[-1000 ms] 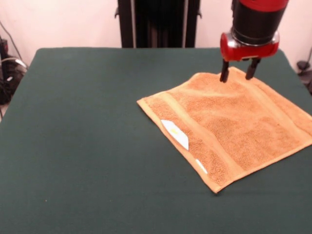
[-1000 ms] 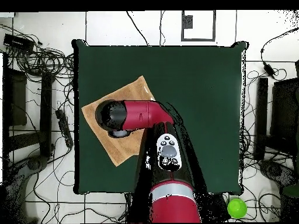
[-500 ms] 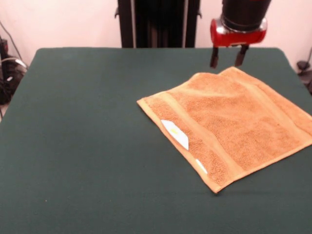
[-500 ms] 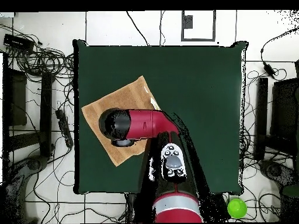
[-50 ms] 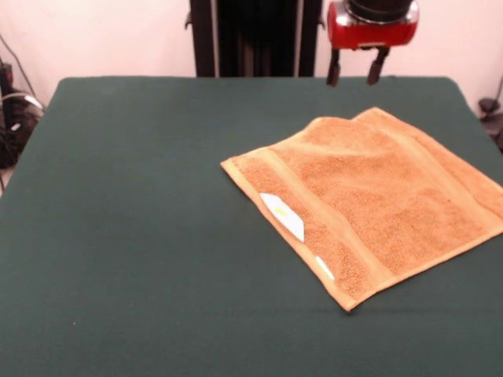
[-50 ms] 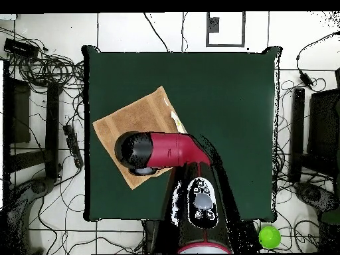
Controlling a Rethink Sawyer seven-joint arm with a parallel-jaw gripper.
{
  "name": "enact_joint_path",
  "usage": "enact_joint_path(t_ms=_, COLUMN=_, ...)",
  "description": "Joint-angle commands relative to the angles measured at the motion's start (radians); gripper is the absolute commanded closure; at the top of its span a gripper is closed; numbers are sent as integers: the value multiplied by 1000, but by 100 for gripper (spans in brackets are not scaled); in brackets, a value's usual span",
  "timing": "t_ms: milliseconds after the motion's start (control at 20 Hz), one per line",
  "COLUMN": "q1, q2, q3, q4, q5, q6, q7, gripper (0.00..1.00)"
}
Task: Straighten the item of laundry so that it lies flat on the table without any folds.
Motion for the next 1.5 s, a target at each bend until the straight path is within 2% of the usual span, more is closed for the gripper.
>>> enact_joint_path(t_ms=50, q1=43, q2=46, q3=41, q4=121, q5=62, q6=-39, q7=234, gripper=0)
enact_joint_path(t_ms=650, q1=111, q2=163, q3=36, q4=64, q5=120, q6=-155, q7=311, gripper=0)
enact_joint_path(t_ms=800, q1=124, q2=177, q3=30, q4=63, q5=132, q6=-190, q7=312, gripper=0)
enact_joint_path(t_ms=1250, q1=118, q2=324, q3=46, q4=10, q5=149, q6=-381, q7=271, gripper=0)
enact_joint_path(t_ms=1500, q1=119, q2=372, q3=51, q4=-3, q5=159, q6=-452, q7=256, gripper=0)
